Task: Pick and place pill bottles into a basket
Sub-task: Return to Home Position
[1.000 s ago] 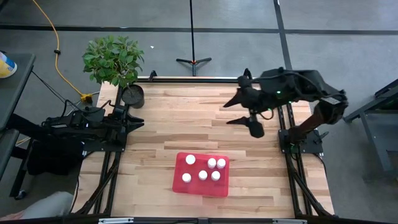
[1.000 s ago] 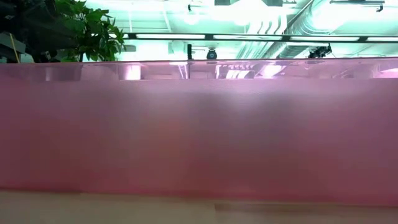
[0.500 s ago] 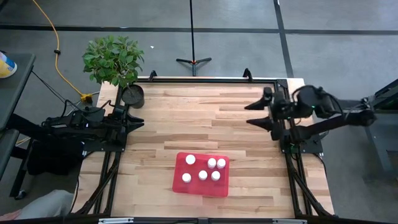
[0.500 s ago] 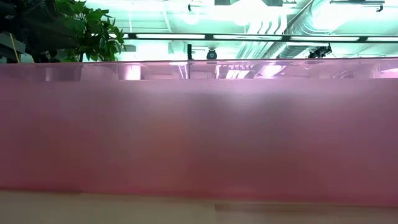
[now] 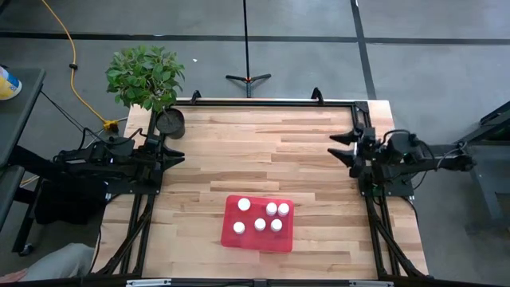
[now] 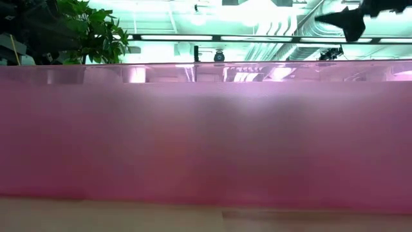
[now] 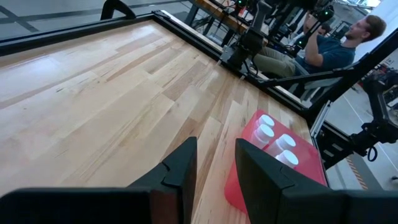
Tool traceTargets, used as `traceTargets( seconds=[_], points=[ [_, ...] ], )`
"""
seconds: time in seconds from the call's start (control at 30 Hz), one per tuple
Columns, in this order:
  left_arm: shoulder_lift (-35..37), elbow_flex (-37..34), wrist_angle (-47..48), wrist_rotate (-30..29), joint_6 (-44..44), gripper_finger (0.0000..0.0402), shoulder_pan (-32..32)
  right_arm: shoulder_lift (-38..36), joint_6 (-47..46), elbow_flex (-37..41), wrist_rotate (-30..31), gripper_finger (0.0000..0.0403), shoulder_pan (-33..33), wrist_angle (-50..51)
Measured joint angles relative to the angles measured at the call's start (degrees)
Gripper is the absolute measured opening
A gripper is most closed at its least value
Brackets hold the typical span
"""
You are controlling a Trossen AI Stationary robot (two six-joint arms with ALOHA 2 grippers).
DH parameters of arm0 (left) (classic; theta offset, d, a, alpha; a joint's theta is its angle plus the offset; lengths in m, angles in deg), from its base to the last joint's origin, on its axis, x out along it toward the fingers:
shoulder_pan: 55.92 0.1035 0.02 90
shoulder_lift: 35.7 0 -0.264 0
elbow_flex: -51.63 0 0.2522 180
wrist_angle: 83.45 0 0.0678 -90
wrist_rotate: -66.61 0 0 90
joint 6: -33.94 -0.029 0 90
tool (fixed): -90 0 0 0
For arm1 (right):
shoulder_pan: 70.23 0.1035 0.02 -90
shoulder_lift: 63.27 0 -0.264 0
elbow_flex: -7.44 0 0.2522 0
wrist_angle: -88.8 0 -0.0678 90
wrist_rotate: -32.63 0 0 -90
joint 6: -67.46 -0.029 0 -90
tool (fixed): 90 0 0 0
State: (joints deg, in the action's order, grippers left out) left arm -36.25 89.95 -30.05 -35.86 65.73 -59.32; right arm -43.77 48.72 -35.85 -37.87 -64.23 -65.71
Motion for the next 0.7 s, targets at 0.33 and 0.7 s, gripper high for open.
traceTargets(
  seconds=[0.33,0.7],
  points=[
    [-0.01,0.00,-0.01,0.00,0.00,0.0145,0.00,-4.68,7.67,11.35,1.69,0.0256,0.00,-14.28],
    [0.00,0.00,-0.02,0.00,0.00,0.0145,0.00,-10.60,16.32,17.22,5.57,0.0256,-0.02,-23.24]
  ],
)
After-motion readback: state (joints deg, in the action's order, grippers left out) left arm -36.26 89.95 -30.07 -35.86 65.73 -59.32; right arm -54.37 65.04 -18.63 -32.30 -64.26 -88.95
